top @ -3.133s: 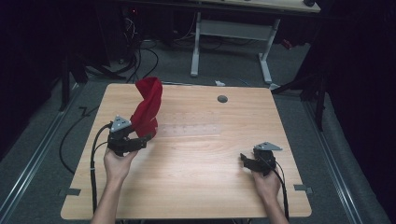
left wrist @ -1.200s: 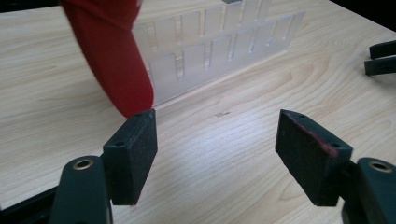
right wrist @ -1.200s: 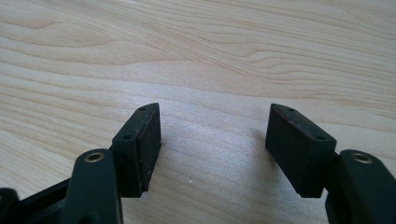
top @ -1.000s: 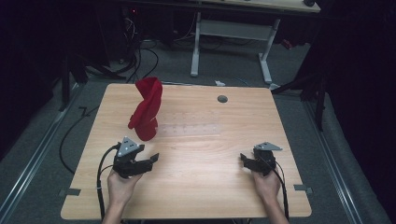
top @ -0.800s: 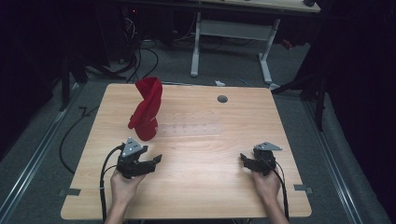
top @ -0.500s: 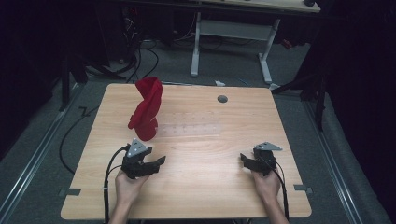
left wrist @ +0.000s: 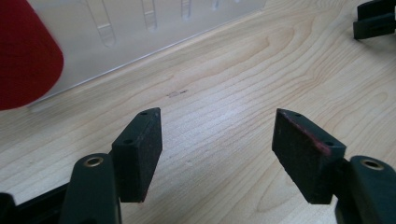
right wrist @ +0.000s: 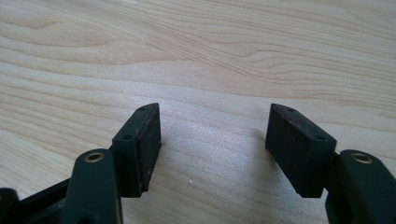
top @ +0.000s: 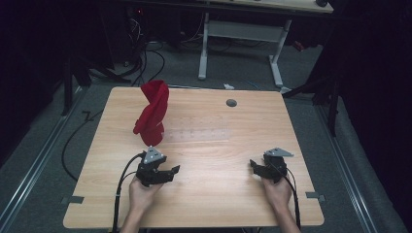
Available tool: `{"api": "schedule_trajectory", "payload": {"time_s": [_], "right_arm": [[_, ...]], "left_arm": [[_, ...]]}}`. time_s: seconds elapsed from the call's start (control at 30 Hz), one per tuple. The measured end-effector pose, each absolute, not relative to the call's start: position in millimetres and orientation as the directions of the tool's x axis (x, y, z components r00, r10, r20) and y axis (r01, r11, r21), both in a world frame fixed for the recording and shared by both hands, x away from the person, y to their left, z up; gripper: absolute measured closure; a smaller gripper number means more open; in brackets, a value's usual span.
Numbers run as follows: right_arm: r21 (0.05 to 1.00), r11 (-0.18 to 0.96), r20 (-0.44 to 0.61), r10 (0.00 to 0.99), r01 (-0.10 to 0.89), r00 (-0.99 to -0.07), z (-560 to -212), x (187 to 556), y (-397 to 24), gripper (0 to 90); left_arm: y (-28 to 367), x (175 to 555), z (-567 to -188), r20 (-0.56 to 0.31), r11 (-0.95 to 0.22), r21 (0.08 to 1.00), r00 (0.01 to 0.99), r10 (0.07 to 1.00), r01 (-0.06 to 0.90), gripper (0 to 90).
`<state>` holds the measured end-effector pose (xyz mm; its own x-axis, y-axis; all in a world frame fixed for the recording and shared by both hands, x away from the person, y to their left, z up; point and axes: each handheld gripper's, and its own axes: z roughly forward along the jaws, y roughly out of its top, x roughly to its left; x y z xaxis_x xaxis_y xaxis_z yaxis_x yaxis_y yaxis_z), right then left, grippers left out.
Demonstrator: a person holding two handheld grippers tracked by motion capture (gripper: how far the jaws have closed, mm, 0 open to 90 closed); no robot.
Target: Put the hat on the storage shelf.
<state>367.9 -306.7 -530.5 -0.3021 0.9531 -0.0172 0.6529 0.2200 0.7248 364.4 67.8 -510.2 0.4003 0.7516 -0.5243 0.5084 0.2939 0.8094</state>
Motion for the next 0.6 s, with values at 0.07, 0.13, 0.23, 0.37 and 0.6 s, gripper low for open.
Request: {"api": "schedule_trajectory", "payload": {"time_s": [0.07,0.13,0.23,0.37,0.6], "right_arm": [[0.725,0.220,-0.018,0.953,0.653,-0.302,-530.5,367.9,-306.7,36.2],[0.725,0.220,-0.017,0.953,0.653,-0.302,-530.5,367.9,-306.7,36.1],[0.725,0.221,-0.017,0.953,0.653,-0.303,-530.5,367.9,-306.7,36.2],[0.725,0.221,-0.017,0.953,0.653,-0.303,-530.5,367.8,-306.6,36.2],[0.725,0.221,-0.017,0.953,0.653,-0.303,-530.5,367.8,-306.6,36.1]], "left_arm": [[63.9,366.6,-514.5,-0.521,0.290,0.810,0.399,0.755,0.510,33.5],[62.5,367.3,-516.2,-0.518,0.285,0.810,0.397,0.758,0.512,33.4],[56.3,368.5,-523.4,-0.490,0.263,0.824,0.396,0.777,0.503,33.3],[51.5,371.2,-531.4,-0.467,0.243,0.830,0.386,0.796,0.502,33.3],[43.6,374.3,-544.6,-0.392,0.184,0.856,0.376,0.840,0.483,33.2]]}}
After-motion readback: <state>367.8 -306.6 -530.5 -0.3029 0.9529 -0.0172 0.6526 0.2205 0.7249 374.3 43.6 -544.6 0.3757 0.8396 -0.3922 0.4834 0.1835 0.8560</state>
